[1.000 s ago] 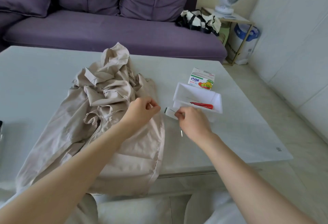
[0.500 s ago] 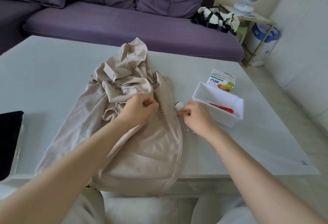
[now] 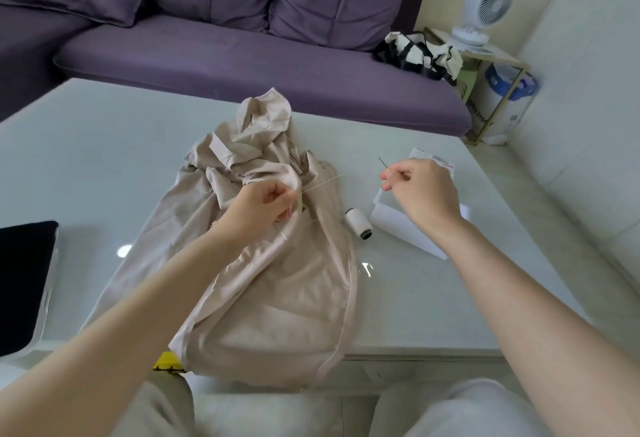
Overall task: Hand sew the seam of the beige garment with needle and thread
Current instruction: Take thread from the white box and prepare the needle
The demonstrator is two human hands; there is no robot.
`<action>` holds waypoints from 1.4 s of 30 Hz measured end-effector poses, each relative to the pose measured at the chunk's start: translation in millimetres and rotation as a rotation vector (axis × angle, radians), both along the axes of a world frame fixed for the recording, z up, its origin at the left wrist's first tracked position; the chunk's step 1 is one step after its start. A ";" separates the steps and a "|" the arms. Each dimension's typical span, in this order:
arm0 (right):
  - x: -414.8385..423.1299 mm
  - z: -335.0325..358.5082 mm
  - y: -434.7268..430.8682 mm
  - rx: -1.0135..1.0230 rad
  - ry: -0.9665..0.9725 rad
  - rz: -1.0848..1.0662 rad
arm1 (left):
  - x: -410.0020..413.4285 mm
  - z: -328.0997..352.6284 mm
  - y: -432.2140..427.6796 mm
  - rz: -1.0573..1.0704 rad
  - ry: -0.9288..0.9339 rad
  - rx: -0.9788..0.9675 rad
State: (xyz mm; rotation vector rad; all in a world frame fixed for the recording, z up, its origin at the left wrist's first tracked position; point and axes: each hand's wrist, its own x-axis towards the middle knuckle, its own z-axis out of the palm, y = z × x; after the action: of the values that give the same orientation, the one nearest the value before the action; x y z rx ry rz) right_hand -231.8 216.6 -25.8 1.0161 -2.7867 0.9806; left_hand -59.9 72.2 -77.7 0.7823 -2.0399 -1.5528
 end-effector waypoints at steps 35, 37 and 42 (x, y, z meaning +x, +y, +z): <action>-16.8 26.6 219.6 -0.113 0.045 -0.394 | -87.8 -21.2 120.6 -0.232 -0.278 -0.532; -17.3 20.0 227.5 -0.134 0.013 -0.408 | -94.0 -24.5 129.7 -0.292 -0.280 -0.604; -18.9 3.8 232.4 -0.149 -0.063 -0.420 | -112.1 -35.0 137.3 -0.330 -0.352 -0.707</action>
State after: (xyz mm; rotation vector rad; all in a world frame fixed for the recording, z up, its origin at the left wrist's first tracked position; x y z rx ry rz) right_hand -250.6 449.0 -22.0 0.3640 -2.7511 1.1437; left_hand -172.0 209.5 -112.8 0.4693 -2.8330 -0.7353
